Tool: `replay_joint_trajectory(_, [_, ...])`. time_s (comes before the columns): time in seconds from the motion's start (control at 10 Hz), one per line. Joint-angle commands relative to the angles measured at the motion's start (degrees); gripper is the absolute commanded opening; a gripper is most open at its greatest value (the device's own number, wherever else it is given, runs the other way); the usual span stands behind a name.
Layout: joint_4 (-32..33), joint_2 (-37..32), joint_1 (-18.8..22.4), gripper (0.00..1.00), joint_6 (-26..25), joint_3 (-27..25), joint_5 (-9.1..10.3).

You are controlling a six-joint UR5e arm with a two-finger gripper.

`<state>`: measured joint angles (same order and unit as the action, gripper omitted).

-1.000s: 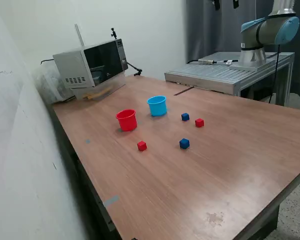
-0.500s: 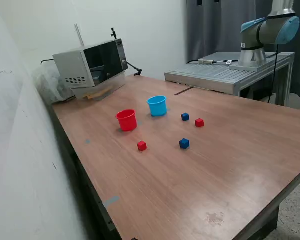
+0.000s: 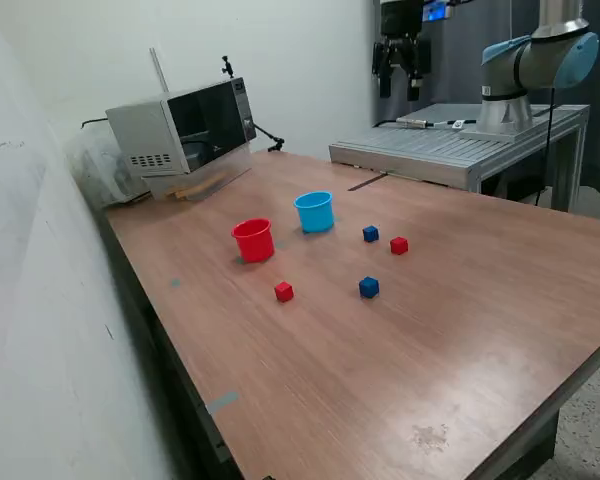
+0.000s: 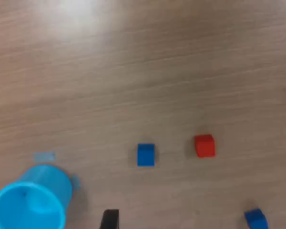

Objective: Place red objects in the red bin, and blue objects in the blue bin.

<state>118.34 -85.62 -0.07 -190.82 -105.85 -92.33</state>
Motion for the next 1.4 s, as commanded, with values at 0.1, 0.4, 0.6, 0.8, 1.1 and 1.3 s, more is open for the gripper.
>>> replay_joint_trajectory(0.1, [10.58,10.61,-0.46,1.0,-0.08,-3.74,0.31])
replay_joint_trajectory(0.4, [16.74,17.66,-0.98,1.0,-0.08,-2.96,0.22])
replay_joint_trajectory(0.6, [18.67,20.83,-2.03,1.0,-0.08,-2.61,0.13])
replay_joint_trajectory(0.8, [19.39,24.16,-2.83,1.0,-0.08,-2.34,-0.13])
replay_joint_trajectory(1.1, [19.47,27.42,-4.68,1.0,0.01,-0.94,-0.13])
replay_joint_trajectory(1.3, [20.0,27.87,-4.68,1.0,0.01,0.03,-0.13])
